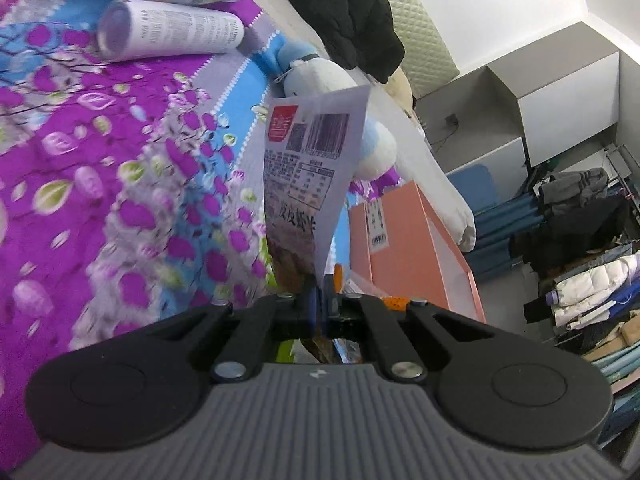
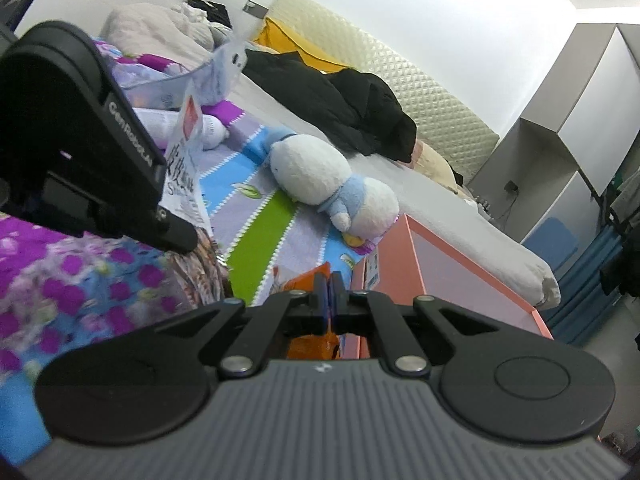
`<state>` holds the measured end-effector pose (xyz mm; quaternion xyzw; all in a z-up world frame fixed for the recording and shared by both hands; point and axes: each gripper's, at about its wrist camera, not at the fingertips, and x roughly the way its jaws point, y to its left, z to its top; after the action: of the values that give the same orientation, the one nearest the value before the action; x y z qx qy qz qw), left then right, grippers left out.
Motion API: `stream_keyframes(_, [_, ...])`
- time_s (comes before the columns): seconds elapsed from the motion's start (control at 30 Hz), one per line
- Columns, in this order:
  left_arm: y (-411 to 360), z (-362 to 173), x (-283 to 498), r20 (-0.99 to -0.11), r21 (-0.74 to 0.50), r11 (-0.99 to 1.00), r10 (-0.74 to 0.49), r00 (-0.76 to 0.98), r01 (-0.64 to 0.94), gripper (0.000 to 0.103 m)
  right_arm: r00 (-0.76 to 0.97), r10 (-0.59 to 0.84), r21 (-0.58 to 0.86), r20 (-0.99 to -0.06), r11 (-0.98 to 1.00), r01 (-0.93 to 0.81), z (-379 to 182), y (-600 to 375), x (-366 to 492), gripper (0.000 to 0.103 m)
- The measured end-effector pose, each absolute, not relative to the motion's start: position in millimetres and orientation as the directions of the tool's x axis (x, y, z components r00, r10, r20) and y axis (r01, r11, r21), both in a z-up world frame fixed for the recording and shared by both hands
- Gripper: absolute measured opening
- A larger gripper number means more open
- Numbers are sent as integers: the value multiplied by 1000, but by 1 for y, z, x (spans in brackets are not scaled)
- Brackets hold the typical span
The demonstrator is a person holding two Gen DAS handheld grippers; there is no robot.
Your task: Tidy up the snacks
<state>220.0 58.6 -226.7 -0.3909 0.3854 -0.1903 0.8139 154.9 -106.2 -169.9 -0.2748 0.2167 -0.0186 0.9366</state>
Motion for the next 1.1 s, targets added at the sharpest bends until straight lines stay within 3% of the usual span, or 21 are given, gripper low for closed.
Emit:
stream_keyframes(0.43, [105, -216, 127, -552, -739, 671, -549, 628, -62, 2, 888, -75, -533, -454, 821, -203, -173, -89, 78, 4])
stream_keyframes(0.77, [131, -234, 105, -645, -686, 711, -498, 579, -152, 4, 835, 2, -455, -551, 838, -302, -187, -79, 55, 5])
stream_keyframes(0.8, [131, -236, 104, -659, -676, 719, -492, 568, -161, 7, 827, 10, -439, -562, 844, -308, -188, -79, 54, 5])
stream_keyframes(0.87, [132, -239, 102, -684, -657, 735, -487, 544, -168, 25, 807, 30, -400, -590, 857, -324, -189, -81, 54, 5])
stream_keyframes(0.93, [133, -239, 98, -705, -629, 758, -461, 538, -174, 64, 787, 47, -354, -615, 875, -330, -190, -83, 54, 10])
stream_keyframes(0.97, [133, -238, 95, -710, -615, 770, -448, 544, -170, 68, 778, 52, -334, -626, 884, -328, -191, -84, 54, 16])
stream_keyframes(1.03, [134, -236, 91, -718, -594, 788, -430, 547, -161, 72, 761, 72, -286, -644, 901, -327, -193, -89, 54, 46])
stream_keyframes(1.1, [135, -233, 87, -720, -582, 800, -422, 551, -148, 75, 748, 98, -237, -656, 915, -327, -194, -94, 53, 55])
